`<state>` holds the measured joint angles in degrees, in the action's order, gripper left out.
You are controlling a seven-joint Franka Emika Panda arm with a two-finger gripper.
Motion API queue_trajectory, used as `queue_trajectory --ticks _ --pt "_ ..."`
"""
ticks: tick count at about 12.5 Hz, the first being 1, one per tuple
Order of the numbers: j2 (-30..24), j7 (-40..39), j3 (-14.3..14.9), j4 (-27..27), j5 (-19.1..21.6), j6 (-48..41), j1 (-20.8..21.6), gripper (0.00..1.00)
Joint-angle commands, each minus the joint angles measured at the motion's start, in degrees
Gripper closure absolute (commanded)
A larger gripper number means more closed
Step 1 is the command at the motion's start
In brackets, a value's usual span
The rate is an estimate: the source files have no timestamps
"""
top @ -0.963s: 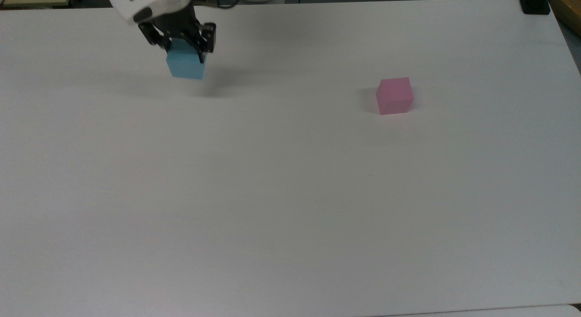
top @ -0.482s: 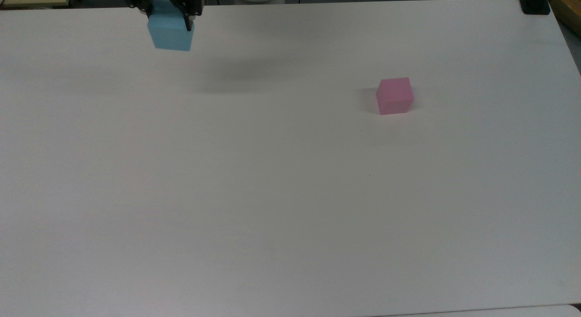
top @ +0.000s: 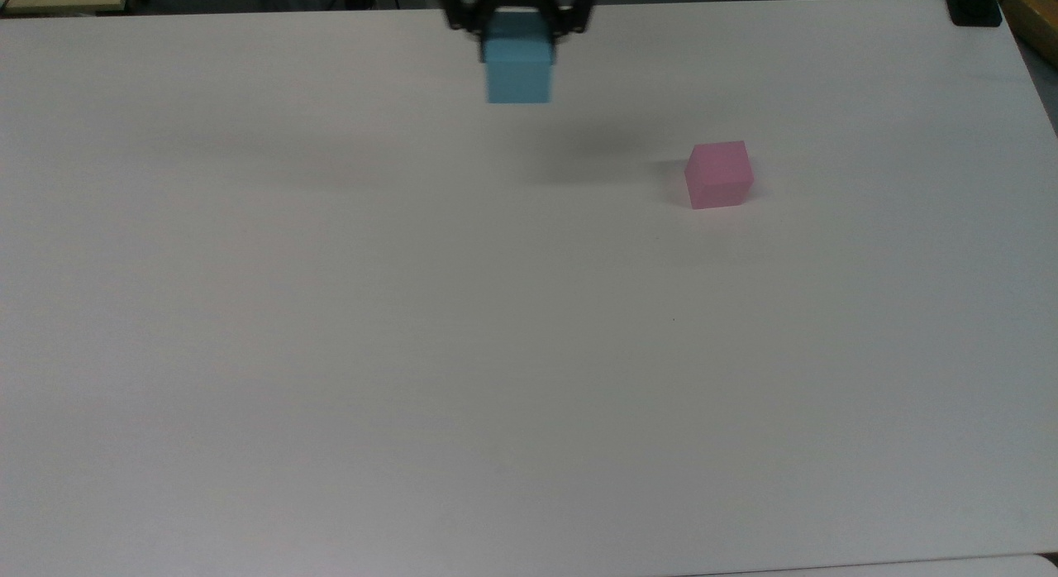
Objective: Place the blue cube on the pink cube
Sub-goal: 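Carry the held blue cube over to the pink cube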
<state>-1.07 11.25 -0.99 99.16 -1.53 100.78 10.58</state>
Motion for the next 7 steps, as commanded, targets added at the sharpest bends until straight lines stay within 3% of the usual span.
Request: queue_trajectory --ticks 1,4,7 --pt "5.1 7.6 0.9 -4.4 0.0 -0.2 10.6 0.79" --pt "8.9 14.0 0.9 -6.9 0.2 1.0 18.4 0.77" --pt "11.4 17.0 0.9 -7.8 0.3 3.3 22.5 0.77"
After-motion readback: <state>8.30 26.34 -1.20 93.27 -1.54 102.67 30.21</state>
